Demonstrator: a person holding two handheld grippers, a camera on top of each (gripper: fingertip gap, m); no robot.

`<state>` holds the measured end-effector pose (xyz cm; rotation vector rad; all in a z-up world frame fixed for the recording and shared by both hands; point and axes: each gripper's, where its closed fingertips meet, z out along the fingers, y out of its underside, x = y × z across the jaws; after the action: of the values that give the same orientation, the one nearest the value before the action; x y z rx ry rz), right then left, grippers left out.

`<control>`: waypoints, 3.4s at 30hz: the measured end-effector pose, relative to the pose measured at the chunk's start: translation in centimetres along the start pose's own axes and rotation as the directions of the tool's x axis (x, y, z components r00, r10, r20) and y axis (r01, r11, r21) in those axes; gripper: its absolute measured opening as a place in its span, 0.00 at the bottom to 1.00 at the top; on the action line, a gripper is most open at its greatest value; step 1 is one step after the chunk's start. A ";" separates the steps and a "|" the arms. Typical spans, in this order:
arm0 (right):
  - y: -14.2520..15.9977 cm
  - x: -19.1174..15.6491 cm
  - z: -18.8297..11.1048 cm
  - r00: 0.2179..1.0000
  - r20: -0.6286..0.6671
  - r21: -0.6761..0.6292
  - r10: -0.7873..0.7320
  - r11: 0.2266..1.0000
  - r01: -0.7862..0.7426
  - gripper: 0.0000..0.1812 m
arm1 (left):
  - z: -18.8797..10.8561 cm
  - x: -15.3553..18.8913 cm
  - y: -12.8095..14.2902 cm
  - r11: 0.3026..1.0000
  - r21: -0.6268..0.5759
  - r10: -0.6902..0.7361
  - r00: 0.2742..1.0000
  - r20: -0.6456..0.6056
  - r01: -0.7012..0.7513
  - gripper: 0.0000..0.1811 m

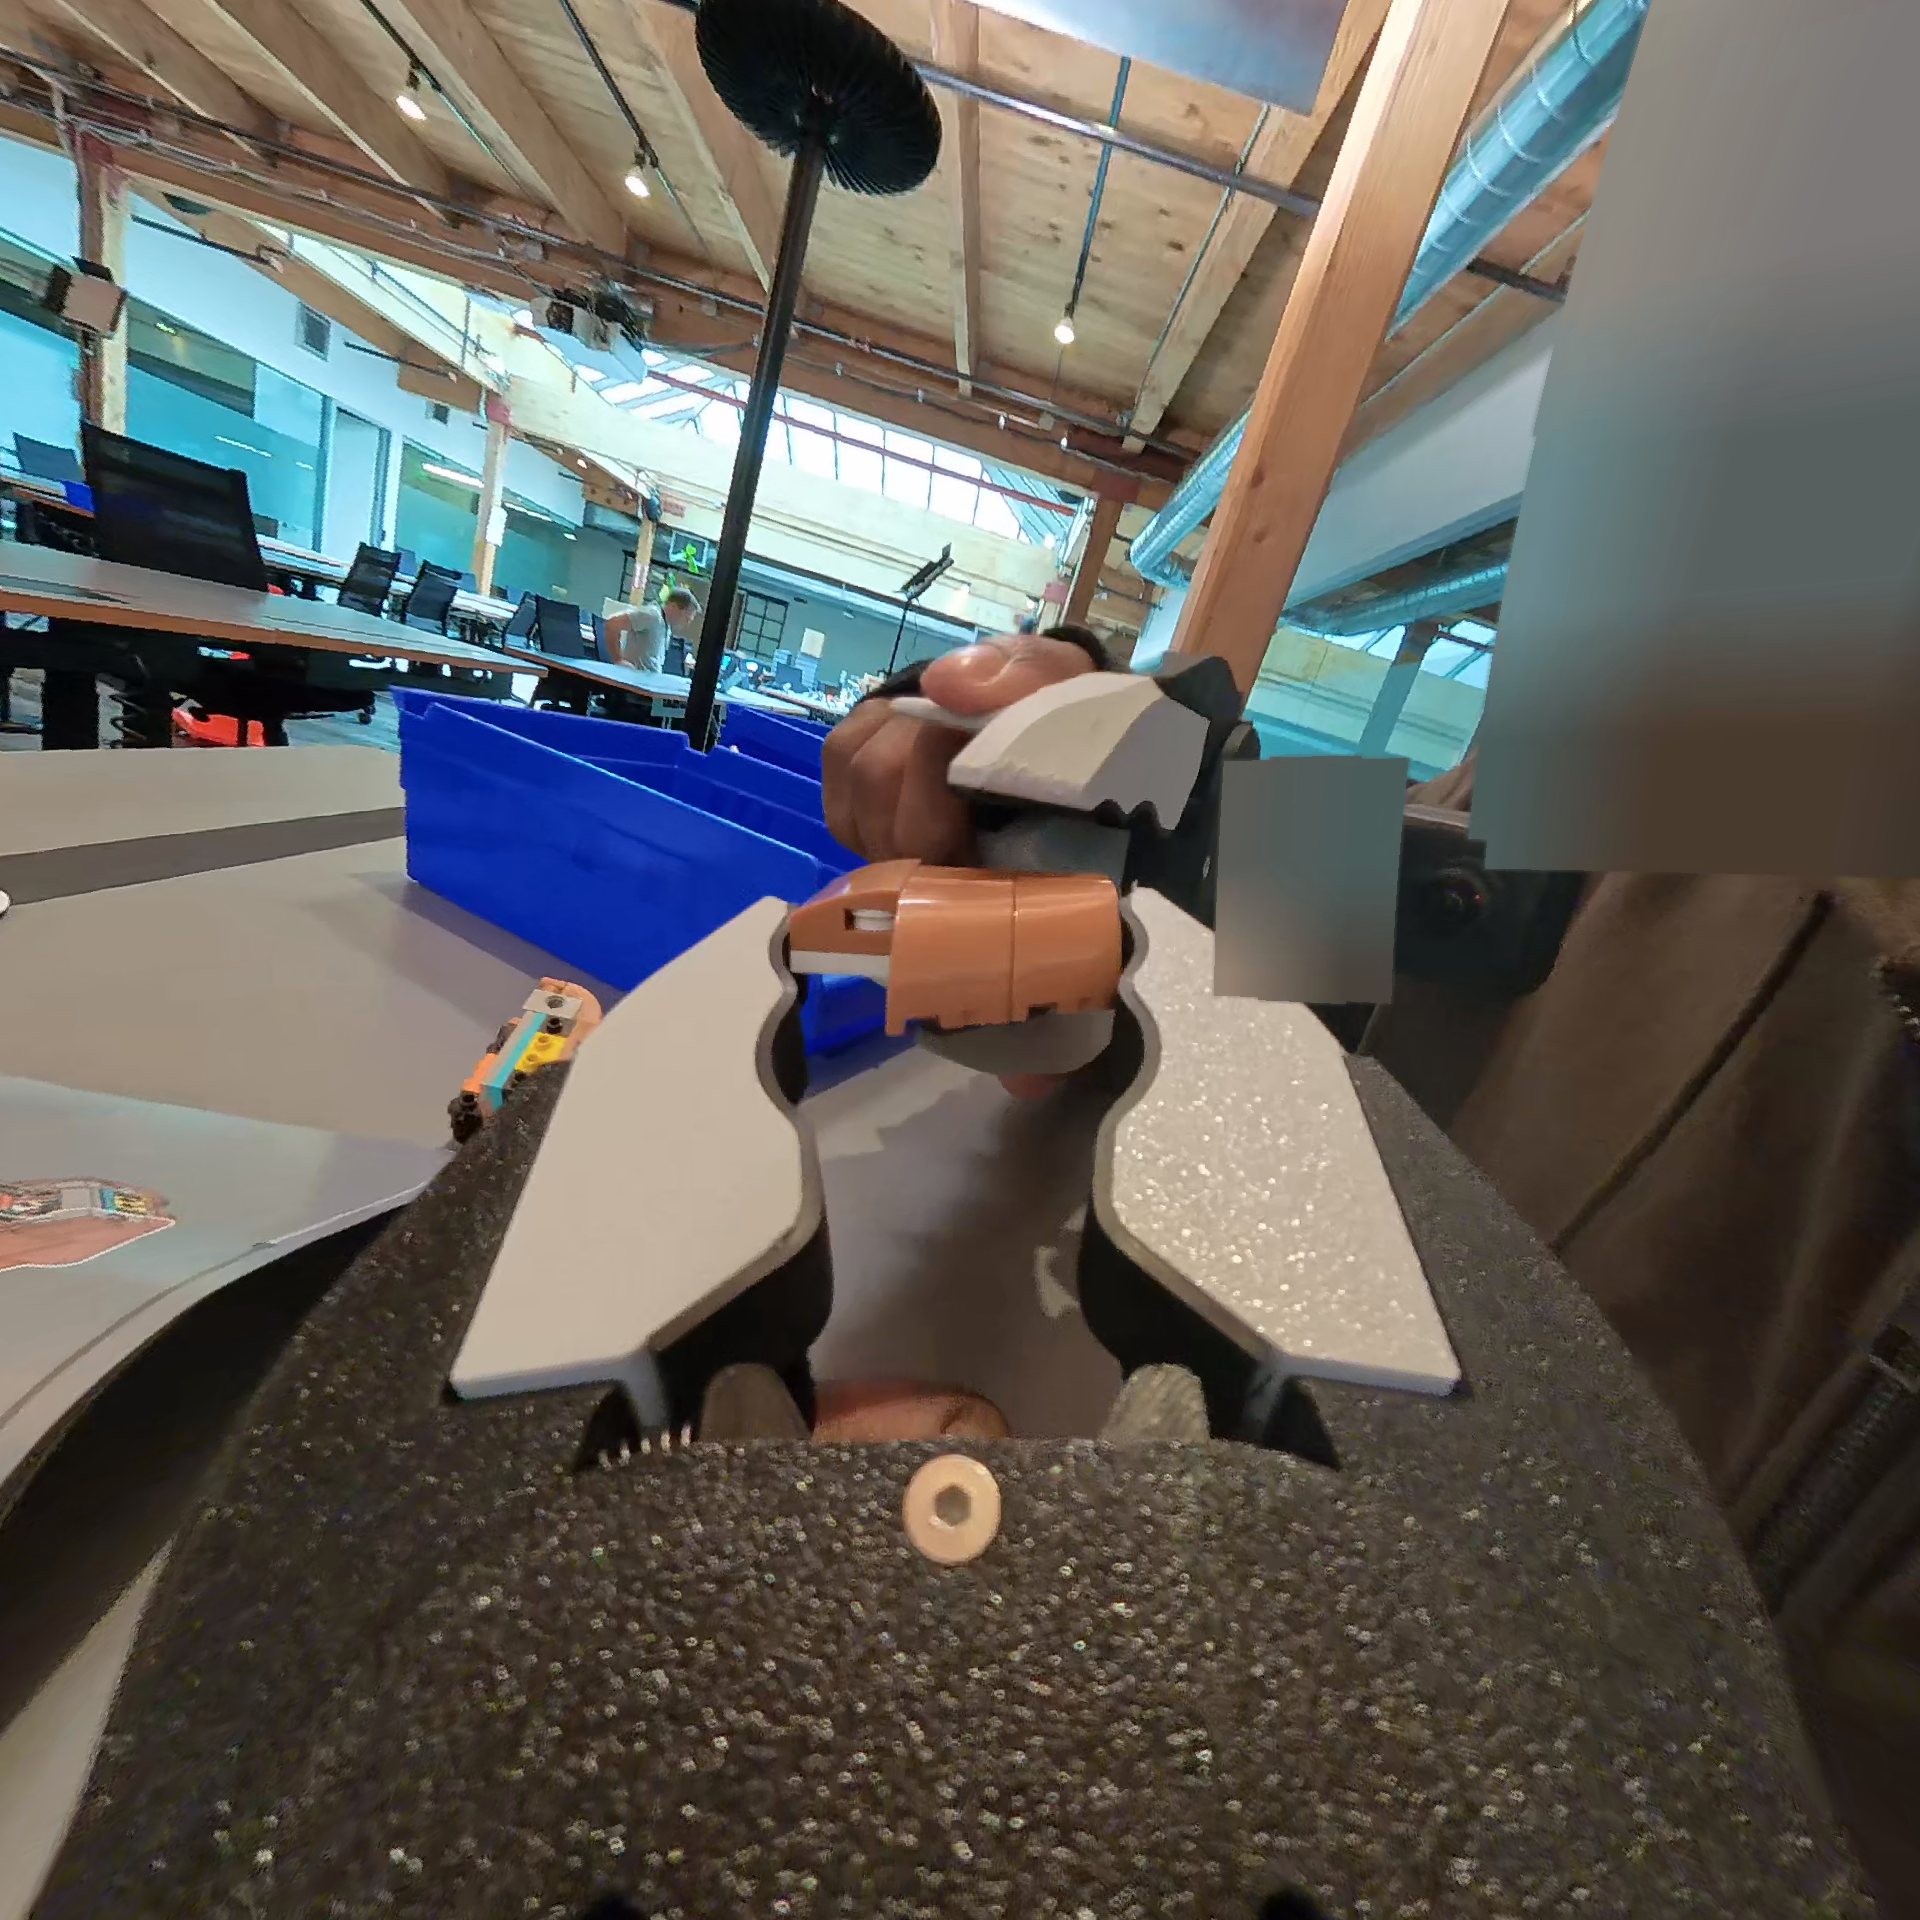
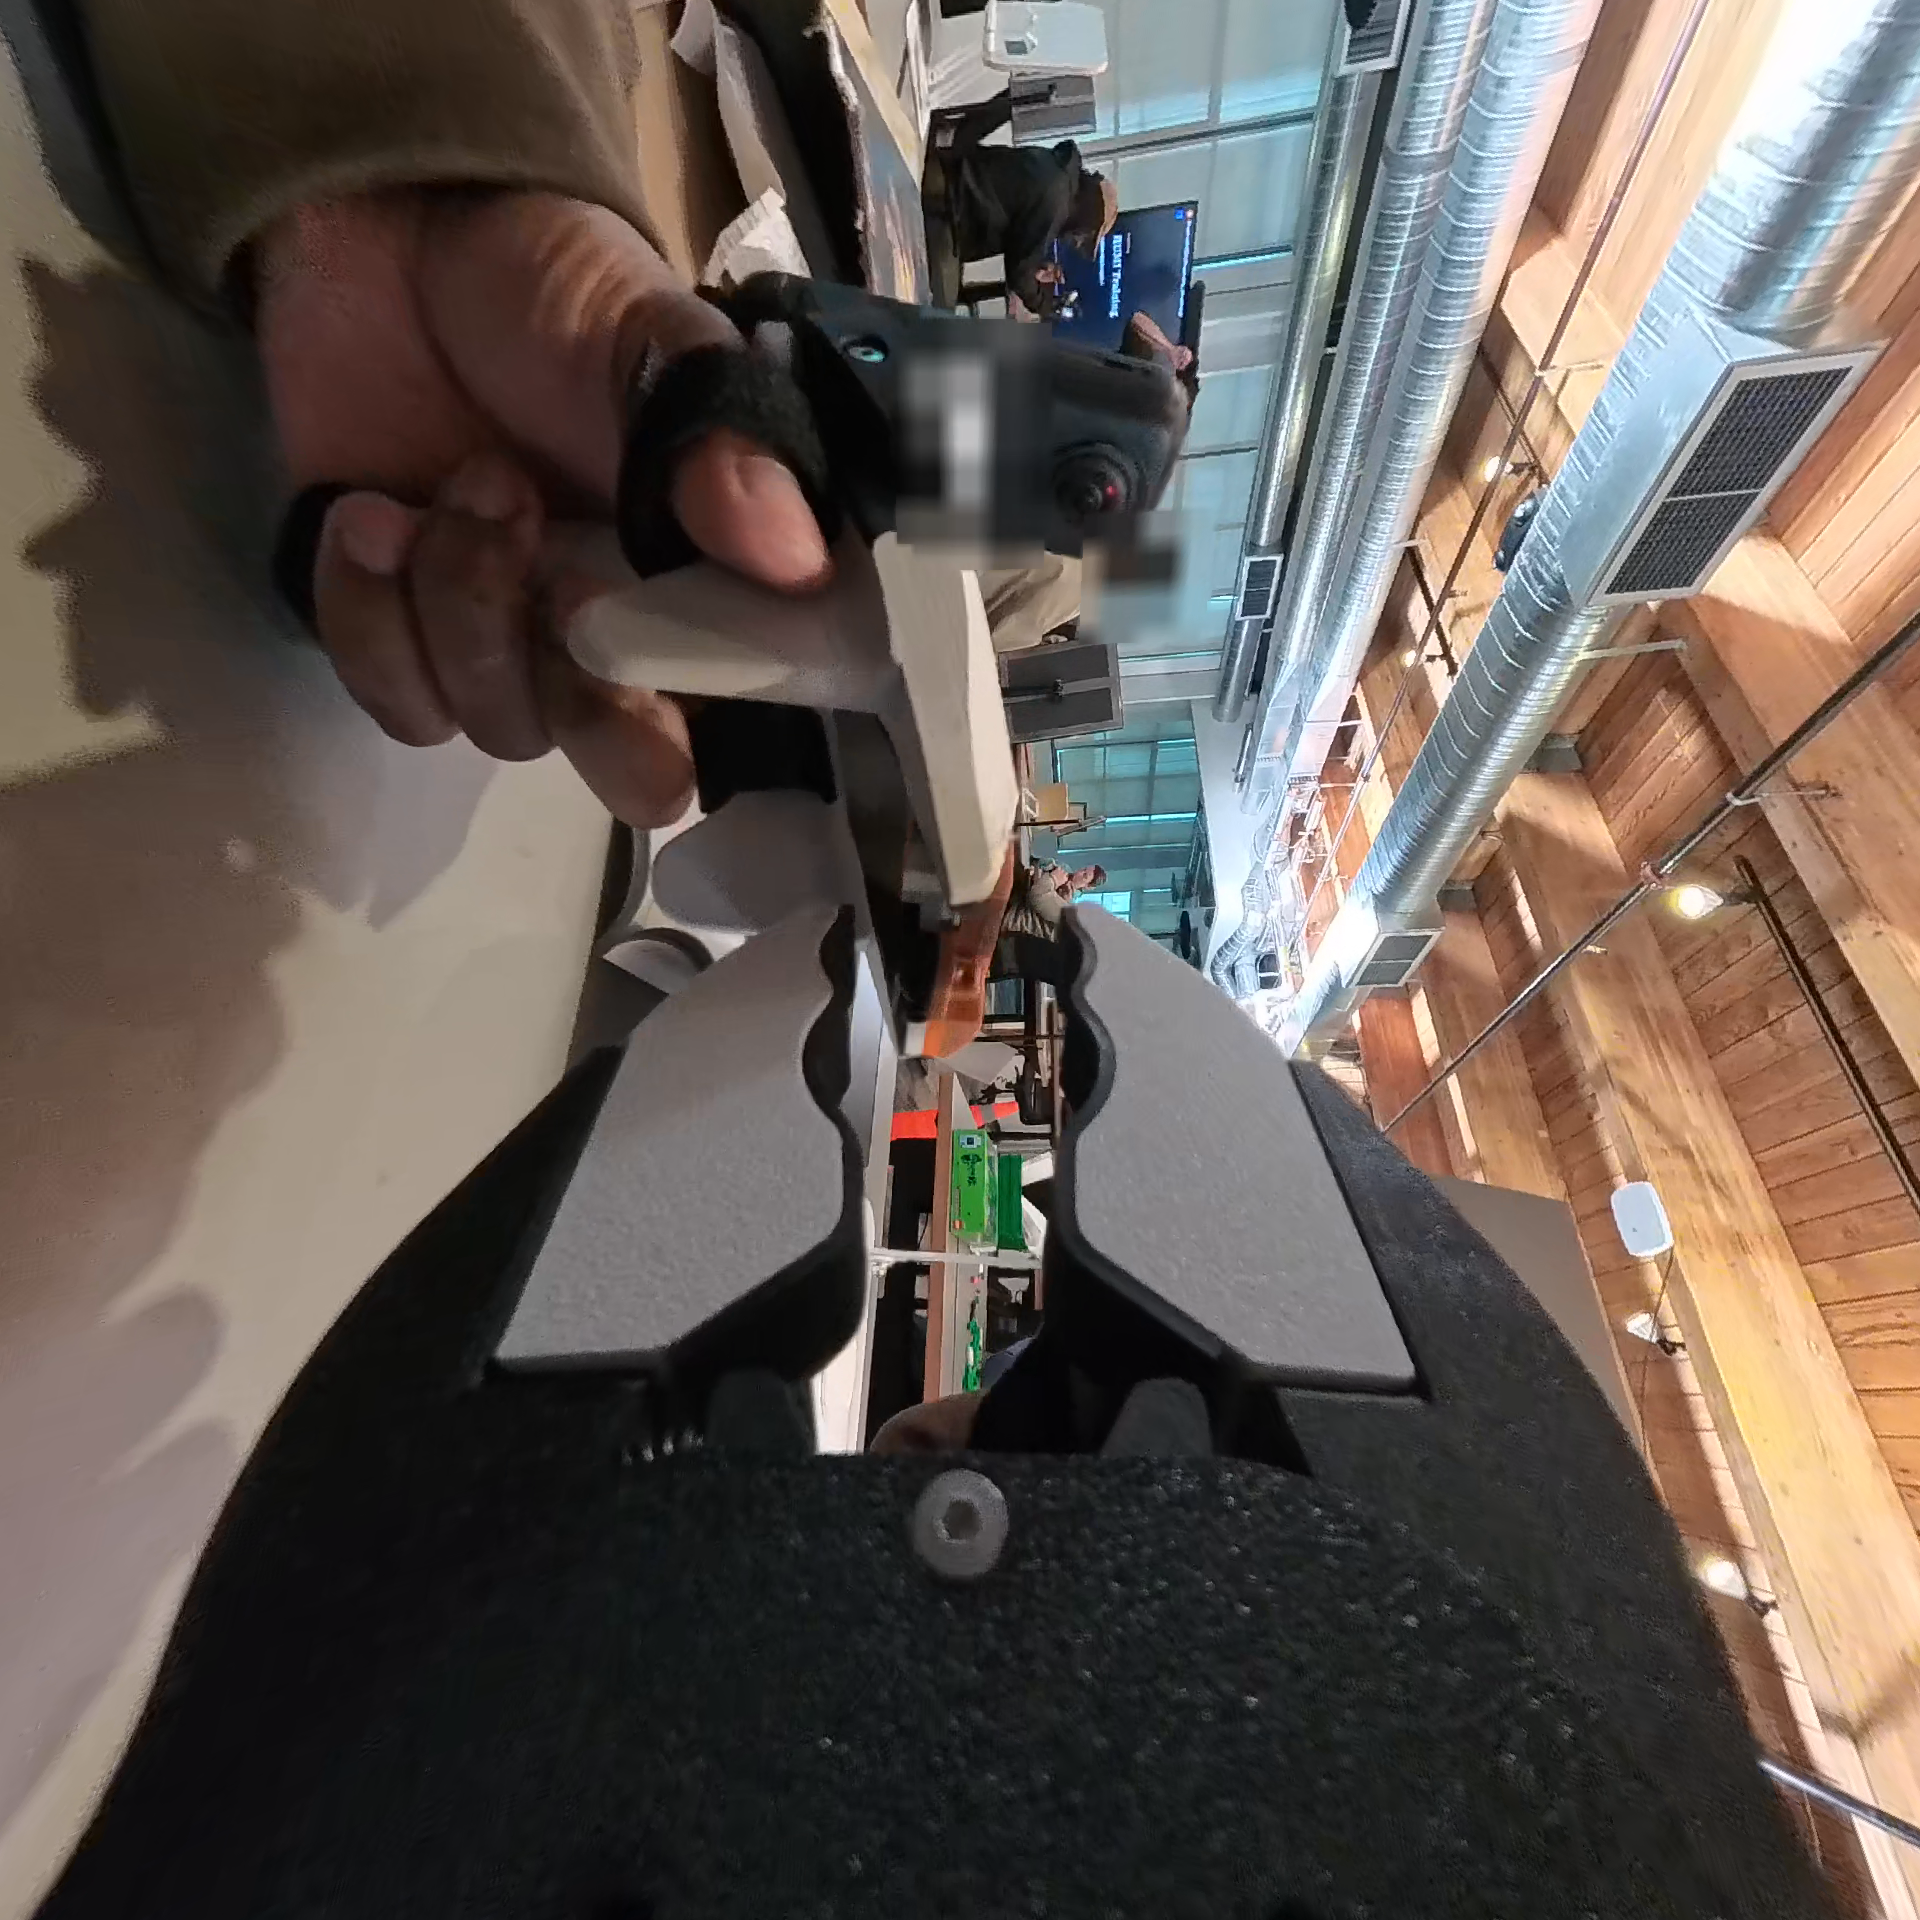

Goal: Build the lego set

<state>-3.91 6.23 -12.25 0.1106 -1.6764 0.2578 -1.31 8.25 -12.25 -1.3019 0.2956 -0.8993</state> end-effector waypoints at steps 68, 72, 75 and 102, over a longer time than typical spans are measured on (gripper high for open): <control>13.4 -11.0 -7.2 0.531 -0.184 -0.561 0.827 0.355 -0.748 0.25 | -5.8 -4.4 10.1 0.582 -0.812 0.226 0.966 0.126 -0.030 0.41; 14.6 -10.5 -7.2 0.474 -0.253 -0.541 0.843 0.283 -0.792 0.32 | -5.8 -4.1 10.8 0.543 -0.836 0.260 0.963 0.075 -0.081 0.42; 14.5 -9.8 -6.7 0.385 -0.283 -0.509 0.878 0.203 -0.837 0.39 | -5.8 -4.4 11.1 0.518 -0.849 0.300 0.952 0.068 -0.103 0.42; 15.6 -10.5 -5.4 0.129 -0.177 -0.579 0.976 0.003 -0.815 0.24 | -5.8 -4.2 12.2 0.470 -0.873 0.308 0.951 0.021 -0.133 0.31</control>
<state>-0.91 21.81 -23.76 -1.6439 -1.7848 0.7583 -2.86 7.11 -26.30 -2.2148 0.8437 -0.3511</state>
